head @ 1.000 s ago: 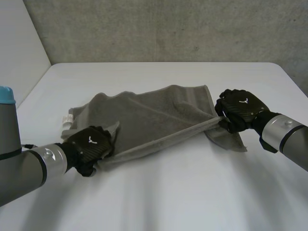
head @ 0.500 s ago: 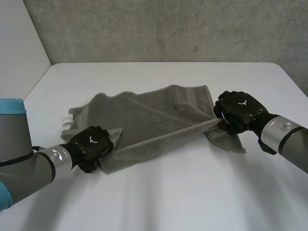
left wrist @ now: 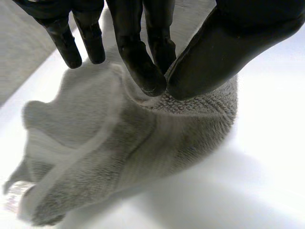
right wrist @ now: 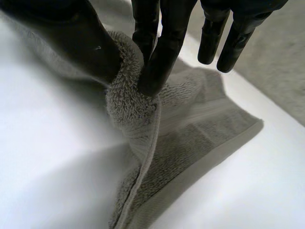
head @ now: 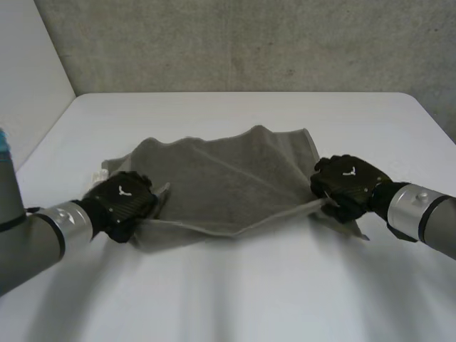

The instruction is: Fold the towel.

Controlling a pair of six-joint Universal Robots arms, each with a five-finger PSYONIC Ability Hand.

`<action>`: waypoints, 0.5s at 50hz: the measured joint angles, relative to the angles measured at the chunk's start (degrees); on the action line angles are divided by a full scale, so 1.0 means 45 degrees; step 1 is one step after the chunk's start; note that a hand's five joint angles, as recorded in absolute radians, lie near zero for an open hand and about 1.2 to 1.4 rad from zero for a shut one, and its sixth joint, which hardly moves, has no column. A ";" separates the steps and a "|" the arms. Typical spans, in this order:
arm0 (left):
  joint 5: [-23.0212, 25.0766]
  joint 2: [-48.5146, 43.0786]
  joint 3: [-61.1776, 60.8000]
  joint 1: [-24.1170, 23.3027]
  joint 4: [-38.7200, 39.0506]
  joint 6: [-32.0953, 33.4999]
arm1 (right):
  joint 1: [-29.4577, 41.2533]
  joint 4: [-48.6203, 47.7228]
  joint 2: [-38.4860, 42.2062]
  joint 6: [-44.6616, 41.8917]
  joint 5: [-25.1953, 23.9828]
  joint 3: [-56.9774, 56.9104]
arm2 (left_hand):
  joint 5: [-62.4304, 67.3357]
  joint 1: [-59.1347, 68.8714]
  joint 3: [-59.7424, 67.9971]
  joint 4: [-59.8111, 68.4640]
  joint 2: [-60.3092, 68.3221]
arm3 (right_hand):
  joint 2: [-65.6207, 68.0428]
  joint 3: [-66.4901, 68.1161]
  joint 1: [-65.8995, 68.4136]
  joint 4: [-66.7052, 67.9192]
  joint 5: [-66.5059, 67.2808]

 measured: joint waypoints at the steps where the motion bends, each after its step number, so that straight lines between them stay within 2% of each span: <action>1: 0.0004 0.0079 0.0034 0.0076 -0.0034 -0.0011 | -0.0017 0.0267 0.0008 -0.0348 -0.0022 -0.0056 | 0.0003 0.0000 0.0001 0.0000 0.0000 | 0.0000 0.0000 0.0000 0.0000 0.0000; 6: 0.0044 0.0358 0.0457 0.0674 -0.0107 0.0001 | -0.0068 0.1823 0.0078 -0.2435 -0.0015 -0.0467 | 0.0060 0.0000 0.0001 0.0000 0.0000 | 0.0000 0.0000 0.0000 0.0000 0.0000; 14: -0.0012 -0.0095 0.1405 0.0623 0.0769 0.0087 | 0.0114 0.2027 0.0483 -0.2961 -0.0026 -0.1439 | 0.0059 0.0000 0.0001 0.0000 0.0001 | 0.0000 0.0000 0.0000 0.0000 0.0000; 16: -0.0124 -0.0431 0.2004 0.0468 0.1575 0.0061 | 0.0229 0.1987 0.0896 -0.3258 0.0248 -0.2421 | 0.0060 0.0000 0.0001 0.0000 0.0009 | 0.0000 0.0000 0.0000 0.0000 0.0000; 20: -0.0814 -0.1062 0.3649 -0.0069 0.4020 -0.0124 | 0.0694 0.1299 0.1869 -0.3563 0.1612 -0.5758 | 0.0061 0.0000 0.0001 0.0000 0.0031 | 0.0000 0.0000 0.0000 0.0000 0.0022; 23: -0.1785 -0.0900 0.4714 -0.0558 0.6779 -0.0853 | 0.1184 -0.0376 0.1830 -0.2587 0.2588 -0.7510 | 0.0059 -0.0001 0.0001 0.0000 0.0034 | 0.0001 0.0000 -0.0001 0.0000 0.0043; 25: -0.2553 -0.0139 0.5192 -0.0875 0.9230 -0.2171 | 0.1451 -0.2509 0.0930 -0.0780 0.3094 -0.7931 | 0.0064 0.0084 0.0001 0.0000 0.0036 | 0.0001 -0.0001 -0.0001 0.0000 0.0055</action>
